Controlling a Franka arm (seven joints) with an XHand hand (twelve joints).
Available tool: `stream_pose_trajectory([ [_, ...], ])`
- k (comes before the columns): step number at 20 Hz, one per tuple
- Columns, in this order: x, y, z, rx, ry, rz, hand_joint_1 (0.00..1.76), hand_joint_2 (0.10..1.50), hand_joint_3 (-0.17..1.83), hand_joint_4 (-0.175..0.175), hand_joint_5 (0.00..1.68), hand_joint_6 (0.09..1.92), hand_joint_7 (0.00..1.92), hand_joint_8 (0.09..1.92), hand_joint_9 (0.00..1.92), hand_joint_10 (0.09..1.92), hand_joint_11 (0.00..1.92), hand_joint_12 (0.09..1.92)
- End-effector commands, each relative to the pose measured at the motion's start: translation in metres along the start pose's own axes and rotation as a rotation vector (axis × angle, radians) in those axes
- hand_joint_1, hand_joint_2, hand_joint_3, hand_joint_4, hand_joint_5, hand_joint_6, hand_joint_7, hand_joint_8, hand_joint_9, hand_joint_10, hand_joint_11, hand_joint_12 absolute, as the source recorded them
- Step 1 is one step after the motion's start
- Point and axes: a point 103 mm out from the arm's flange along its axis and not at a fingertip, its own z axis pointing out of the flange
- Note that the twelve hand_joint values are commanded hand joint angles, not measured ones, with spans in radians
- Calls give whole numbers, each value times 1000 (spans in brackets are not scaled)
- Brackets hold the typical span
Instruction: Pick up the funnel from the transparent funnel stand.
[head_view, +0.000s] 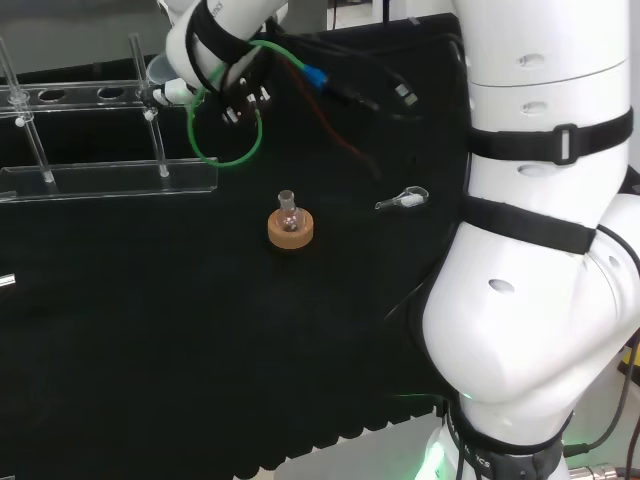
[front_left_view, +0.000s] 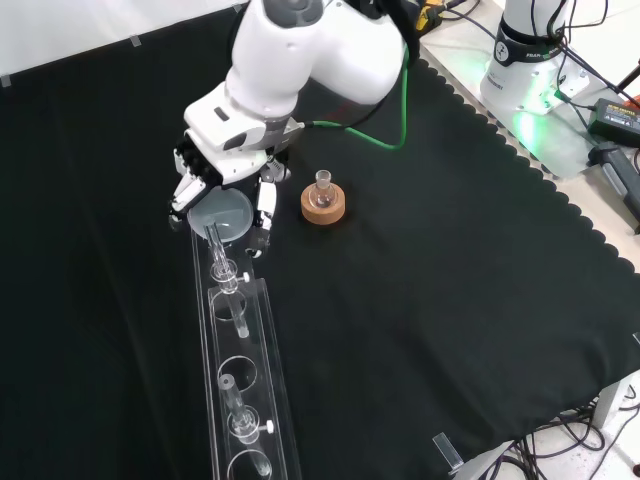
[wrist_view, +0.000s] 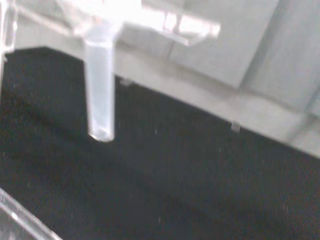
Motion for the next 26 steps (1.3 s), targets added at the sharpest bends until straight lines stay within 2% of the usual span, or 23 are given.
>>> stream_pose_trajectory([
  [1,-12,-3,-29,-178,10,-16,1203,432,876,-42,1584,214,1829,861,1920,1039,1920,1168],
  [2,-16,-3,-34,-198,15,-25,1215,413,908,-96,1611,167,1836,844,1920,1034,1920,1173],
  [3,-19,-3,-39,-215,20,-23,1222,403,924,-133,1626,139,1840,836,1920,1030,1920,1176],
  [4,-20,-2,-44,-232,29,-19,1226,399,932,-155,1634,125,1841,831,1920,1028,1920,1178],
  [6,-22,-1,-51,-263,56,-5,1229,396,937,-171,1640,114,1843,828,1920,1026,1920,1181],
  [9,-26,-2,-62,-306,135,32,1231,395,938,-175,1642,109,1852,830,1920,1027,1920,1188],
  [11,-34,-3,-76,-322,222,85,1232,395,939,-175,1643,107,1862,830,1920,1028,1920,1197],
  [13,-50,-5,-101,-327,296,122,1233,393,942,-175,1646,103,1867,826,1920,1024,1920,1206],
  [15,-69,-10,-133,-314,331,127,1235,390,945,-175,1648,101,1868,823,1920,1018,1920,1210],
  [17,-83,-18,-158,-299,331,117,1236,387,951,-175,1651,98,1869,820,1920,1014,1920,1203],
  [19,-96,-28,-183,-303,333,140,1236,385,953,-175,1652,97,1870,818,1920,1012,1920,1198],
  [21,-117,-48,-211,-302,321,196,1237,382,958,-175,1654,95,1871,816,1920,1005,1920,1182],
  [26,-127,-72,-231,-218,246,266,1238,376,966,-175,1658,93,1866,813,1920,997,1920,1161],
])
